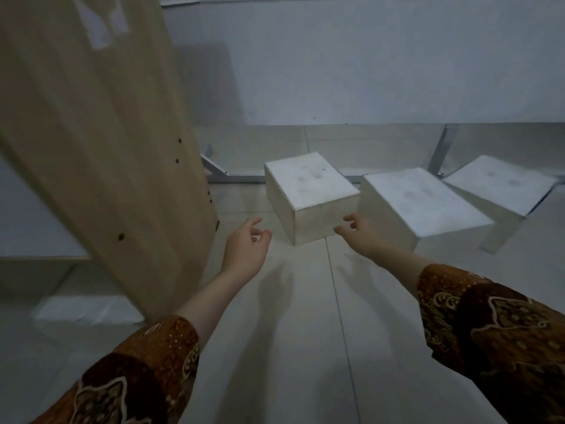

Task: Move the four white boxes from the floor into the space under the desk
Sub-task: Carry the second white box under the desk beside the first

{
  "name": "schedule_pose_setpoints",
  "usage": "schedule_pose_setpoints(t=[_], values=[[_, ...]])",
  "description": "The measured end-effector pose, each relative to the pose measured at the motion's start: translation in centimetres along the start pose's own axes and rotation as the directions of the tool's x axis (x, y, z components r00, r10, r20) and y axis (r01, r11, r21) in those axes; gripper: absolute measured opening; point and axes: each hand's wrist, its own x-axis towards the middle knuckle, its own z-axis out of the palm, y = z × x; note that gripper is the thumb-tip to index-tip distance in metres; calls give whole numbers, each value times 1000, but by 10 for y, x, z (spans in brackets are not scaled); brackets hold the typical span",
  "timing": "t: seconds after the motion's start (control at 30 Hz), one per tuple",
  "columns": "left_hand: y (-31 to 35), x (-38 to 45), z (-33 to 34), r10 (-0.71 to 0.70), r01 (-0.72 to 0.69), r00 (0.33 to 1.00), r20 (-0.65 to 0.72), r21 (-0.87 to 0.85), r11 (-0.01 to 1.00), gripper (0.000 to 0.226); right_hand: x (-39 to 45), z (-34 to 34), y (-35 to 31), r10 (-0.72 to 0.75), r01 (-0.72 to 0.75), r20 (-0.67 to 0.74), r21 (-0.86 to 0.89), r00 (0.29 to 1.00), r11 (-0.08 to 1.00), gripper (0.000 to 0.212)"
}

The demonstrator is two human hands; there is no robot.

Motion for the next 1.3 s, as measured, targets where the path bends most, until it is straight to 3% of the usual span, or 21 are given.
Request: schedule_pose_setpoints(t=[0.13, 0.3, 0.43, 0.53, 0.7, 0.83, 0.9, 0.97, 1.03, 1.1, 1.23, 1.3], values=[[8, 52, 44, -112, 112, 993, -34, 15, 994, 42, 68, -23, 26, 55, -58, 30, 110, 998, 992, 58], [14, 88, 73, -235, 235, 972, -33, -6, 972, 46, 116, -44, 33, 97, -100, 37, 94, 995, 991, 68], [4, 125, 90, -244, 244, 970, -3, -12, 970, 48, 161, -45, 25, 93, -89, -22, 120, 995, 989, 75], [-6, 162, 99, -257, 258, 966, 21, -51, 965, 50, 195, -35, 22, 102, -104, 29, 96, 994, 990, 81], [-29, 205, 110, -310, 310, 951, 22, -97, 946, 63, 214, -9, 34, 139, -128, -197, 69, 970, 989, 70], [-47, 227, 118, -358, 360, 931, 64, -23, 933, 70, 225, -4, 43, 167, -173, -257, -1, 952, 985, 69], [-51, 232, 121, -377, 376, 926, 31, 36, 926, 59, 234, -5, 44, 235, -243, -211, -14, 949, 970, 72], [-54, 237, 125, -441, 441, 897, 34, -3, 897, 57, 242, -2, 43, 325, -321, -34, 95, 945, 942, 76], [-57, 243, 130, -532, 556, 830, 169, -163, 815, 87, 247, 5, 46, 351, -401, 202, 330, 914, 855, 86], [-55, 247, 135, -537, 630, 774, 335, -330, 702, 112, 247, 7, 48, 319, -445, 328, 464, 889, 766, 85], [-55, 247, 140, -389, 542, 838, 383, -498, 677, 65, 236, 12, 57, 244, -408, 361, 502, 900, 762, 55], [-56, 237, 137, -377, 556, 828, 415, -522, 647, 56, 224, 10, 62, 202, -362, 335, 531, 920, 766, 49]])
